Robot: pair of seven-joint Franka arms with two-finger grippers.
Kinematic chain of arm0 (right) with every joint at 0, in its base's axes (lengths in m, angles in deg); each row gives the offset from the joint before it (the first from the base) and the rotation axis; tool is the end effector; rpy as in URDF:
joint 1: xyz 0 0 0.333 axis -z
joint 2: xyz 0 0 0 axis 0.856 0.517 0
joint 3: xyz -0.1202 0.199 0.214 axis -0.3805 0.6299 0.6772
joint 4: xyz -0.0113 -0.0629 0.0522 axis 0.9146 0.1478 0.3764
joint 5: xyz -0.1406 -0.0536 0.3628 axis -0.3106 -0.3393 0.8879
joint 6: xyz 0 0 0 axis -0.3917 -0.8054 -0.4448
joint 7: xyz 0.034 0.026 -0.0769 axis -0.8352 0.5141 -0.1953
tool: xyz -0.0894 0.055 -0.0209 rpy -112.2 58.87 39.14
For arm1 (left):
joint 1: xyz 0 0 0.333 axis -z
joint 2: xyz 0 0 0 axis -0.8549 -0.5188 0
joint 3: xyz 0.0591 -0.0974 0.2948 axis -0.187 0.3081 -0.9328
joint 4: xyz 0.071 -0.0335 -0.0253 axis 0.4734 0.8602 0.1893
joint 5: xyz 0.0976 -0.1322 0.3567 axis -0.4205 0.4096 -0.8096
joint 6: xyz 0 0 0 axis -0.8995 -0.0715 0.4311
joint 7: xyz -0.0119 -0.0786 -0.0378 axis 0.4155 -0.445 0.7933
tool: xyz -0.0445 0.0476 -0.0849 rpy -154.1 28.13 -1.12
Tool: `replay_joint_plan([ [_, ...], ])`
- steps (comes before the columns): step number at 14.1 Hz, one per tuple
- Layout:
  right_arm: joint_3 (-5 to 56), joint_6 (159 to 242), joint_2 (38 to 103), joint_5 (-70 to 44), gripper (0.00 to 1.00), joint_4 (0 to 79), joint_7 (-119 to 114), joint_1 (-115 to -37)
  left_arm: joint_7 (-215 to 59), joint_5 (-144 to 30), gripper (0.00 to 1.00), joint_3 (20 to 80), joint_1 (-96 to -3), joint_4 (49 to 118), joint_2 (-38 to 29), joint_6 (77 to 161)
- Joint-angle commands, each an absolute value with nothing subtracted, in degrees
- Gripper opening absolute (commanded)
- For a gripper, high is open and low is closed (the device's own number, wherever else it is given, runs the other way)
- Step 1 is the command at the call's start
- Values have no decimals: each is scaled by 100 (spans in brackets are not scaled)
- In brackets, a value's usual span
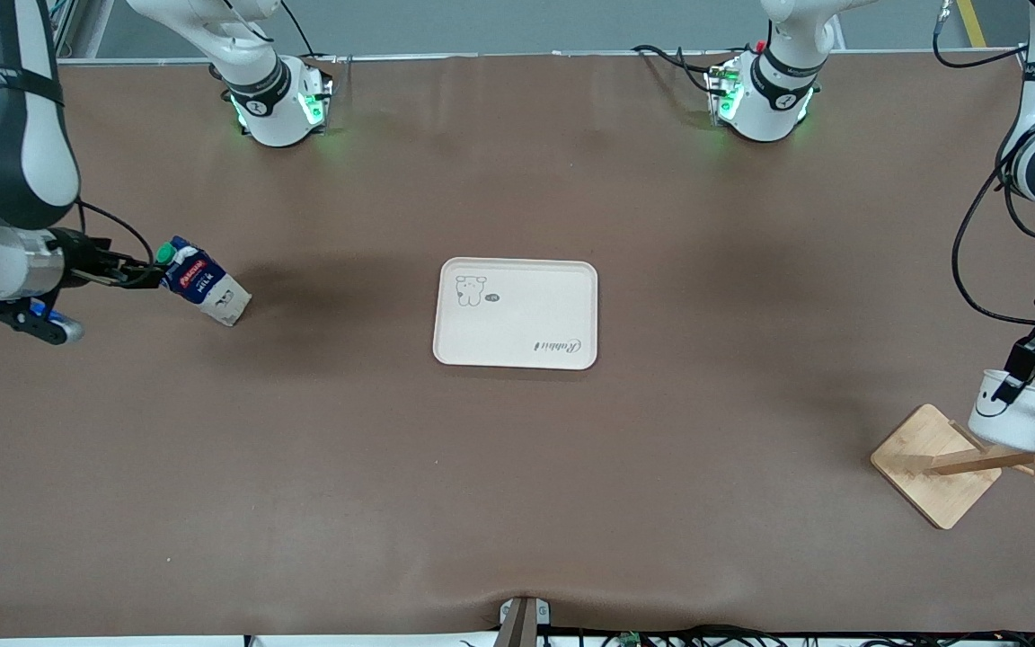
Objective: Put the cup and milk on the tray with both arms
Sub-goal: 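Grasp the carton with the right gripper while the left gripper grasps the mug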
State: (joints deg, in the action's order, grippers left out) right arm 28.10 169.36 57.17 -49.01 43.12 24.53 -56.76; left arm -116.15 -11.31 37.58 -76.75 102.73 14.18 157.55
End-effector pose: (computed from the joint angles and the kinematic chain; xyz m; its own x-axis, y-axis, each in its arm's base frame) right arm 0.5470 -0.0428 0.4237 0.7799 -0.4472 -0.4379 -0.4149 -0.8932 0.1733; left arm 0.5801 0.1553 0.4161 0.7136 0.4933 0.4974 0.2490 -0.8423 0.4781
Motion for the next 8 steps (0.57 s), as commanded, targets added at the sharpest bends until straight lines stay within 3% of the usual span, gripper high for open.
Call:
replay_joint_plan([
  [1,2866,17611,5197,-4889,100,5188,2703,-5658,-11684,-1016,0,3853,-7721,10239,1436,15843],
  [3,2857,18457,4836,-4898,100,5856,2694,-5649,-11571,-1016,0,3967,-7721,10239,1471,15852],
  [8,2857,19338,4545,-5319,100,6623,2694,-5553,-11324,-1139,0,3994,-7729,10371,1629,15808],
])
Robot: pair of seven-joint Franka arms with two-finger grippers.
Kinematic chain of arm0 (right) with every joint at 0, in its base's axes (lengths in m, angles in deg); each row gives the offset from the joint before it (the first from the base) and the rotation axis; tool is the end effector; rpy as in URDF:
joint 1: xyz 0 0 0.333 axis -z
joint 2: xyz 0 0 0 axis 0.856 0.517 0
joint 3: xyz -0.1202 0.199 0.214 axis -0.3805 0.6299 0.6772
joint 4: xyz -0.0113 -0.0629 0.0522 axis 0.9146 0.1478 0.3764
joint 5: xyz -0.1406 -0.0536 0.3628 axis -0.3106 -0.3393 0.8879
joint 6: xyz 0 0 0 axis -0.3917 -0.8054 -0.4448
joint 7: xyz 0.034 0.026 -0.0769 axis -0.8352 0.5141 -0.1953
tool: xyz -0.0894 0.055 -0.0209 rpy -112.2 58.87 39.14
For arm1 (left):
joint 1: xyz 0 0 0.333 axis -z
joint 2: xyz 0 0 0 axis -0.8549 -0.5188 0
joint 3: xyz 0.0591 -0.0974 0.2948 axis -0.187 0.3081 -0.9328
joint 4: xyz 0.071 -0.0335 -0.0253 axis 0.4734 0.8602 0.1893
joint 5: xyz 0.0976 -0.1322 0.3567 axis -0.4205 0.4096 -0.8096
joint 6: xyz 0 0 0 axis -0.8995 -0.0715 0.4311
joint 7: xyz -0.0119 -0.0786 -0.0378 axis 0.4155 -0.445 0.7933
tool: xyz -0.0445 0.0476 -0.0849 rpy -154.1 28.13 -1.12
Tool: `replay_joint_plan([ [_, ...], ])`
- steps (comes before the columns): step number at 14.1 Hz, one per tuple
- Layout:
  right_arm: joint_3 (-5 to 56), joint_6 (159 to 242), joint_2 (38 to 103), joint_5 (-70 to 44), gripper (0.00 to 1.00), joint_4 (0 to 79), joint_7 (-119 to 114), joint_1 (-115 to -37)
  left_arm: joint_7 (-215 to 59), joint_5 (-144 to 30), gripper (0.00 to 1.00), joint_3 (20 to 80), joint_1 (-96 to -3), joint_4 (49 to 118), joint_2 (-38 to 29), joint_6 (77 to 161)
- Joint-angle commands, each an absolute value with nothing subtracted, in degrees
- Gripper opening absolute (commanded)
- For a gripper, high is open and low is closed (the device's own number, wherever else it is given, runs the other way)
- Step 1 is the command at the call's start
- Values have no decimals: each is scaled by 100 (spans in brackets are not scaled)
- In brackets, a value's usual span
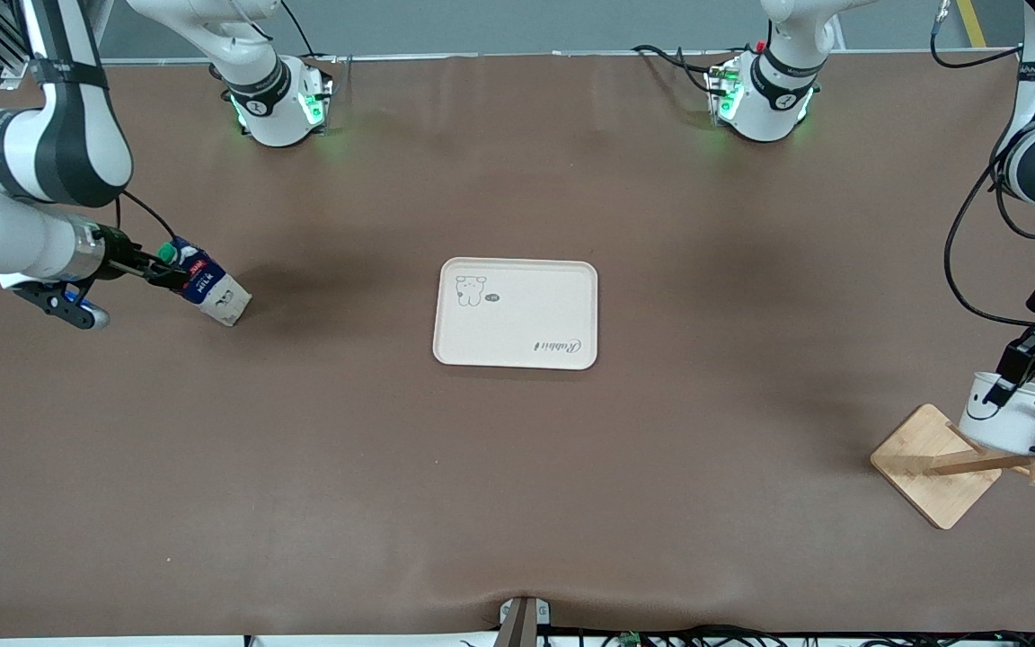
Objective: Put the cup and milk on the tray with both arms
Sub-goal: 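Grasp the carton with the right gripper while the left gripper grasps the mug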
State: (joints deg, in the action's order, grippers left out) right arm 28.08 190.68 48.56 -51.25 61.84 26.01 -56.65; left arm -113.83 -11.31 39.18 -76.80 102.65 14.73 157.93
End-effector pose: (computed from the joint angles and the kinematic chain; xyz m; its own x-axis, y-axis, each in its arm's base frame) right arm 0.5080 -0.0453 0.3817 0.8438 -0.4709 -0.2574 -0.4506 -0.8822 0.1368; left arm 0.5834 0.1405 0.4232 0.7075 0.5093 0.4900 0.2519 -0.8295 0.4984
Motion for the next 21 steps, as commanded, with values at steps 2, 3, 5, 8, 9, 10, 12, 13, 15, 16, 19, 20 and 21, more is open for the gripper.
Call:
replay_joint_plan([
  [2,2857,19347,4474,-5320,100,6781,2755,-5561,-11324,-1139,0,4002,-7721,10415,1699,15800],
  [3,2866,19347,4474,-5320,100,6869,2756,-5570,-11315,-1139,0,4055,-7729,10432,1752,15782],
  [5,2857,19470,4465,-5320,100,7010,2764,-5562,-11315,-1244,0,4081,-7764,10459,1857,15677],
  [8,2866,19926,4422,-5320,100,7378,2764,-5544,-11245,-1298,0,4082,-7791,10564,2042,15422],
  [9,2866,20119,4387,-5320,100,7519,2764,-5544,-11053,-1306,0,4082,-7791,10590,2121,15395],
  [10,2857,20338,4378,-5311,88,7625,2764,-5535,-10869,-1359,0,4082,-7773,10608,2200,15317],
  [12,2857,20455,4386,-5302,40,7643,2738,-5535,-10439,-1709,0,4090,-7773,10608,2314,15089],
  [13,2857,20446,4386,-5285,18,7635,2695,-5535,-10071,-1902,0,4099,-7765,10608,2402,14966],
  [15,2857,20341,4369,-5249,0,7643,2659,-5535,-9315,-2481,0,4204,-7773,10547,2490,14667],
  [16,2857,20297,4369,-5249,0,7626,2650,-5535,-8902,-2780,0,4222,-7765,10503,2508,14613],
  [19,2848,20227,4351,-5232,0,7556,2528,-5526,-8206,-3248,0,4415,-7747,10372,2500,14543],
  [20,2848,20139,4351,-5214,0,7512,2501,-5526,-8021,-3318,0,4442,-7738,10267,2473,14342],
  [21,2848,19999,4351,-5153,0,7459,2475,-5526,-7819,-3423,0,4451,-7729,10109,2447,14053],
])
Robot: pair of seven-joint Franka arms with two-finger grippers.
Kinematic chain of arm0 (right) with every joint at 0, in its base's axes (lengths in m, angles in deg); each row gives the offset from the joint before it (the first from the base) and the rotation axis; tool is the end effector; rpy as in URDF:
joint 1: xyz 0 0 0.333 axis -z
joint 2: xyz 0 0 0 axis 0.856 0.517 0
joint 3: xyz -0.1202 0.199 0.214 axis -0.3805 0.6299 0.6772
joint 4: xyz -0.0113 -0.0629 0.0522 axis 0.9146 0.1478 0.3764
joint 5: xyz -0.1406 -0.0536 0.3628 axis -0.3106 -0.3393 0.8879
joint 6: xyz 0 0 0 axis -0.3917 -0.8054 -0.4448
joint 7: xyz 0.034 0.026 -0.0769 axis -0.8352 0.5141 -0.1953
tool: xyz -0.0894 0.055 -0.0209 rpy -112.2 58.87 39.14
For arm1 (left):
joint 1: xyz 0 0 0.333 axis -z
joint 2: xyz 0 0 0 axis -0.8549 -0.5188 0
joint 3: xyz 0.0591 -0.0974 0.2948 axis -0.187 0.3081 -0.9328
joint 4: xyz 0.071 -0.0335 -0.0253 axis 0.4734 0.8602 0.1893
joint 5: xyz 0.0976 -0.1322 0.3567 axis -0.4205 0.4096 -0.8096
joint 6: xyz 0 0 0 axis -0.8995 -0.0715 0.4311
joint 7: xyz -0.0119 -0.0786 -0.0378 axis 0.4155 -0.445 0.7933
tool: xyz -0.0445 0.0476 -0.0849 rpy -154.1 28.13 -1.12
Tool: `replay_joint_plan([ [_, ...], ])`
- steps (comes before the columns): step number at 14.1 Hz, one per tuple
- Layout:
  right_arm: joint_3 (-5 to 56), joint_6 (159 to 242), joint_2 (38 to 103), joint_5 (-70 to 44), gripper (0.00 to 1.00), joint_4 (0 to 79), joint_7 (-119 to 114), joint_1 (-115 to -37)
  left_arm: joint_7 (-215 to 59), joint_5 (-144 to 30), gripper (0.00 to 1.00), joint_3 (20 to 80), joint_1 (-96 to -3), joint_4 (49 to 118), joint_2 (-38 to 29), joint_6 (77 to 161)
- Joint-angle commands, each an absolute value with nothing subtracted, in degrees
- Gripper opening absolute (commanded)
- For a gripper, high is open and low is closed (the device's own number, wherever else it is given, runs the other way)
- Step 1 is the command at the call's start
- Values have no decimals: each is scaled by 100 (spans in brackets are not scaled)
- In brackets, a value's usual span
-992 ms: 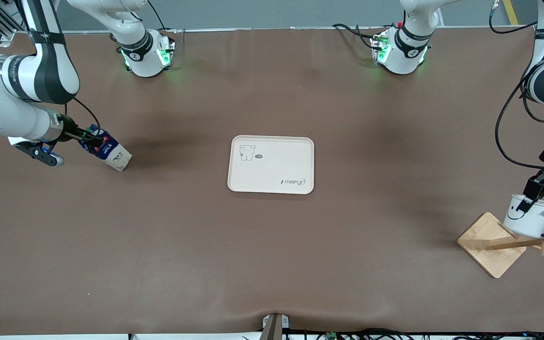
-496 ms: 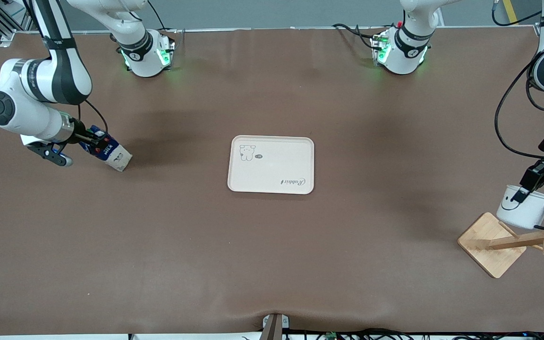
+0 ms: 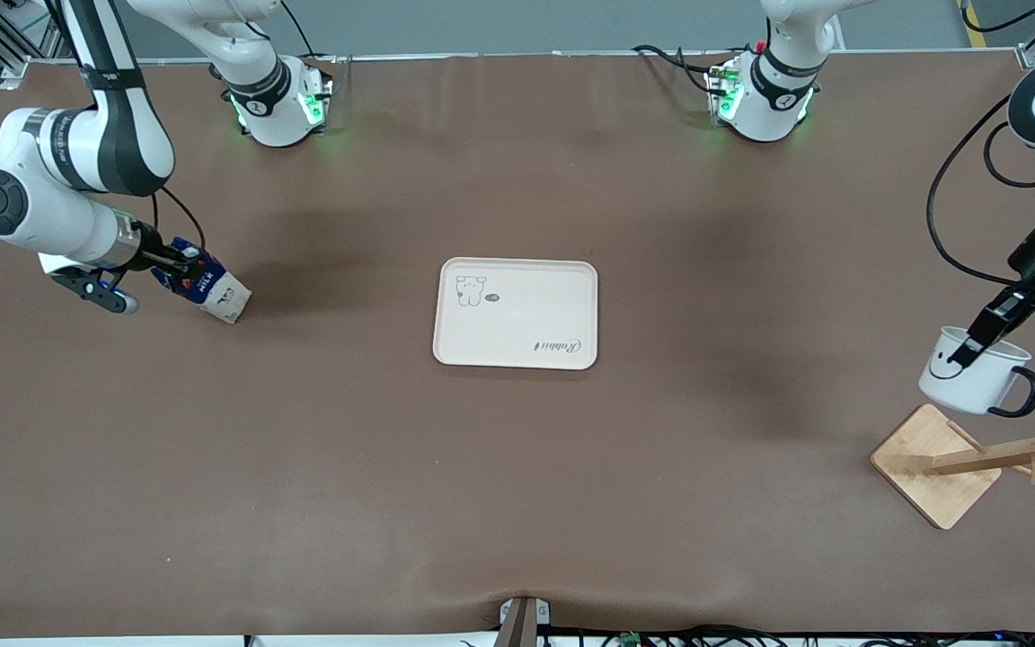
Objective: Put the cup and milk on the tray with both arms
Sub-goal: 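Grasp the carton with the right gripper while the left gripper grasps the mug, then carry the mug toward the tray while the right gripper lifts the carton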
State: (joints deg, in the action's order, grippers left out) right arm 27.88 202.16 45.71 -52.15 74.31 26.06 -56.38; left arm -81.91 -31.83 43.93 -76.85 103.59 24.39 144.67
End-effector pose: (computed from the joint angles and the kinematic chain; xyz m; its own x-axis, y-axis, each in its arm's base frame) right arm 0.4680 -0.0461 0.3280 0.8541 -0.4684 -0.2262 -0.4499 -0.8835 0.1307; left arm 0.5673 0.0588 0.4958 0.7746 0.5588 0.2963 0.3692 -0.7798 0.5055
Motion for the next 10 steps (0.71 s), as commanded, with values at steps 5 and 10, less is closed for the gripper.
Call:
replay_joint_plan([
  [5,2848,19104,4386,-4467,0,6881,2044,-5535,-6589,-4241,0,4626,-7721,9301,2254,12779],
  [10,2874,18144,4474,-4450,0,6027,2009,-5623,-5315,-4637,0,4959,-7703,8359,1849,11546],
])
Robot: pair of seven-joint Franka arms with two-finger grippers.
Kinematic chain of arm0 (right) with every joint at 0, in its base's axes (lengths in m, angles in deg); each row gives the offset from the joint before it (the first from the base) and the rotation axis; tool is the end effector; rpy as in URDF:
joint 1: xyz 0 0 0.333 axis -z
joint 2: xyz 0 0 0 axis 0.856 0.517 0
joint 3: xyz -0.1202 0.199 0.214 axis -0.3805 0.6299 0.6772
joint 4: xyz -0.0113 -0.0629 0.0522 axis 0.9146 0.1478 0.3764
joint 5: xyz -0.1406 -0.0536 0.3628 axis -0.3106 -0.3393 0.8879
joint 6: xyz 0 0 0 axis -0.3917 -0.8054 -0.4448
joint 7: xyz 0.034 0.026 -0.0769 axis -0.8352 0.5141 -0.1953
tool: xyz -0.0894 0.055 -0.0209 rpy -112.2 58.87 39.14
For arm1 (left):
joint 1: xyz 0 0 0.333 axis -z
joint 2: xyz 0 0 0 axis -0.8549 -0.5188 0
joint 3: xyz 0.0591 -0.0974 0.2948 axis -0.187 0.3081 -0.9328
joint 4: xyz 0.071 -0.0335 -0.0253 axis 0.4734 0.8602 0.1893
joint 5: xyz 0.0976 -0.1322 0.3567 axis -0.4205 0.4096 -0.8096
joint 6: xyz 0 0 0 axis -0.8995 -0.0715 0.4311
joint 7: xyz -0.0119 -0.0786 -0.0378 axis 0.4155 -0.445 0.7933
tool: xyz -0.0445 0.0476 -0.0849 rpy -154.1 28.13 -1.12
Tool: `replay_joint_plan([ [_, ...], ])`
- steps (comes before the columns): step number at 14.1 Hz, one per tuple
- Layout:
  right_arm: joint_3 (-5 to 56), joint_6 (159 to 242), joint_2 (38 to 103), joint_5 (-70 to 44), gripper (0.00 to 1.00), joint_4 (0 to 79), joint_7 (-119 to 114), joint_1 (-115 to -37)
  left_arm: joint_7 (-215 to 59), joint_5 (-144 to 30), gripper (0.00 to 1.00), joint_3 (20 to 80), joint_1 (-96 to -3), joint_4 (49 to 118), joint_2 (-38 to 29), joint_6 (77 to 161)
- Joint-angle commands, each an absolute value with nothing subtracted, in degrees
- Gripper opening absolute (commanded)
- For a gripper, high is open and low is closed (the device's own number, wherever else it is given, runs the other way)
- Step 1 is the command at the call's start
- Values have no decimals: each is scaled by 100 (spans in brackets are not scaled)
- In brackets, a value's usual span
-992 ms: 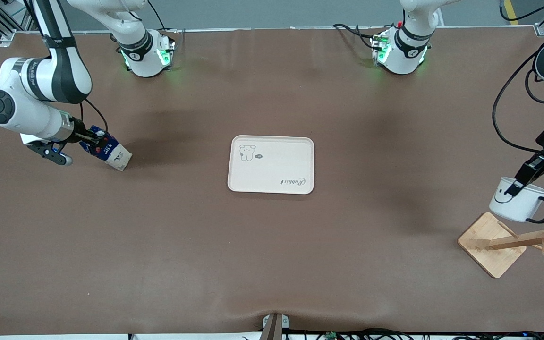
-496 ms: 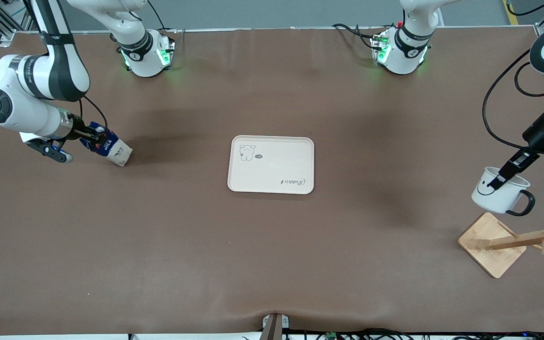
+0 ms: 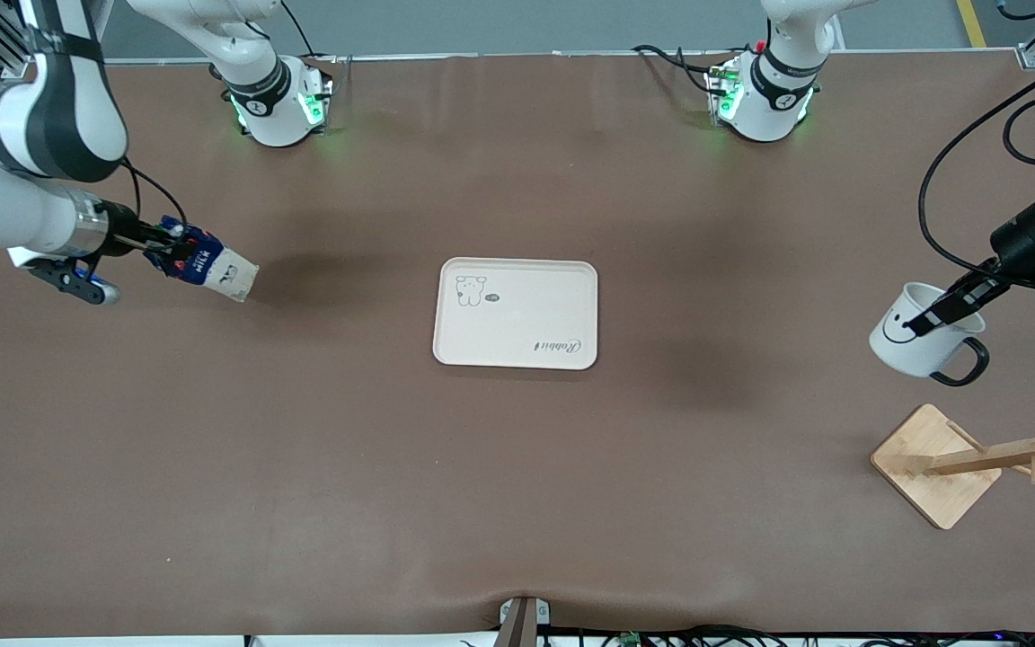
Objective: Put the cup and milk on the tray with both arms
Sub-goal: 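Carry the mug toward the tray while the right gripper lifts the carton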
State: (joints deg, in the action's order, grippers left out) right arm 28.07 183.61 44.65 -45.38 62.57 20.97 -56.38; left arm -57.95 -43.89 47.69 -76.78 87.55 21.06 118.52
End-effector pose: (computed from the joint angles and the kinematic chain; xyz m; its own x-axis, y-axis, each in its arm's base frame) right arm 0.4855 -0.0368 0.4046 0.8395 -0.4079 -0.3590 -0.4199 -0.9063 0.0477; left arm 0.5857 -0.0008 0.5555 0.8075 0.5898 0.0010 0.5377 -0.7369 0.4096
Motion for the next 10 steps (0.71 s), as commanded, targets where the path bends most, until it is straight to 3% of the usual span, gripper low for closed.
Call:
replay_joint_plan([
  [1,2874,18091,4483,-4450,0,5878,1922,-5666,-5103,-4646,0,5065,-7703,8358,1840,11519],
  [7,2883,16898,5176,-4099,0,4131,1850,-5667,-3232,-4698,0,5917,-7685,8358,1604,11326],
  [10,2883,16149,5624,-3967,0,3094,1860,-5737,-2144,-5136,0,6138,-7257,8358,1349,11405],
])
